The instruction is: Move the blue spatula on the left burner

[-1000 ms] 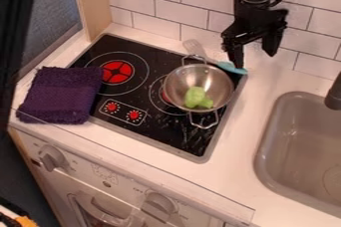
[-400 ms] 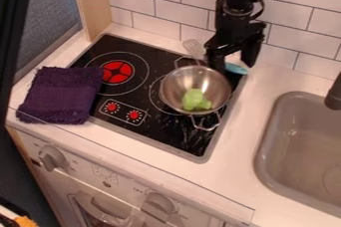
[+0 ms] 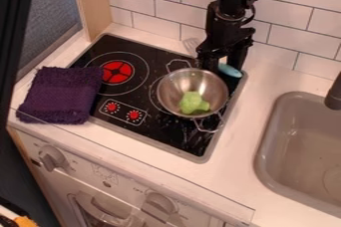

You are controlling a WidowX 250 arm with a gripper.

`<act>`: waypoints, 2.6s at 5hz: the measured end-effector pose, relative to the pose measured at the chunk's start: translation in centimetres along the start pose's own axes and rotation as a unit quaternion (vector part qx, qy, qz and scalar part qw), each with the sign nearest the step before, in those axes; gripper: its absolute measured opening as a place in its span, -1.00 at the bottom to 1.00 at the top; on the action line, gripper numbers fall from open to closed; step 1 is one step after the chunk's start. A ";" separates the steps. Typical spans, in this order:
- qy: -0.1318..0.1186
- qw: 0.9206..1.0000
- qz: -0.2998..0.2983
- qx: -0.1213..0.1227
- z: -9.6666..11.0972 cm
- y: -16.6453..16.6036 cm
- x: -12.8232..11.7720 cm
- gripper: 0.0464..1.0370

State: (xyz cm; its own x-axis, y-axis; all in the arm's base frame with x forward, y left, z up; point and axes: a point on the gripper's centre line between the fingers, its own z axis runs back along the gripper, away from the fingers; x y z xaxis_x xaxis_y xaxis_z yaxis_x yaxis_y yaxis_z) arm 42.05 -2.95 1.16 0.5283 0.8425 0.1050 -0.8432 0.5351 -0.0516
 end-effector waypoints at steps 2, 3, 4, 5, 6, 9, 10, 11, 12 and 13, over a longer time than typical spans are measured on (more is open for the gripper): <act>-0.001 1.000 0.002 0.001 0.0 -0.1 -0.1 -0.40; 0.000 1.000 0.003 0.001 -0.1 -0.1 -0.1 -0.40; 0.004 1.000 0.014 -0.009 0.1 0.0 -0.4 -0.40; 0.011 0.999 0.021 -0.036 0.8 -0.4 -0.7 -0.40; -0.009 0.998 0.044 -0.043 3.5 -0.3 0.0 -0.40; -0.039 0.995 0.069 -0.067 10.0 4.0 3.3 -0.40; -0.043 0.994 0.081 -0.063 10.1 6.9 5.4 -0.40; -0.038 0.994 0.083 -0.062 8.7 9.5 7.2 -0.40; -0.050 0.995 0.074 -0.042 7.4 11.5 8.2 -0.40; -0.041 0.997 0.069 -0.012 4.5 13.2 8.6 -0.40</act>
State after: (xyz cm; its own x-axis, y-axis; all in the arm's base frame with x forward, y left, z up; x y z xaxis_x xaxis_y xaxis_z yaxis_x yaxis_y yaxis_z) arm 34.97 11.07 5.81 0.3967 0.9009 0.1764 -0.9040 0.4167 -0.0952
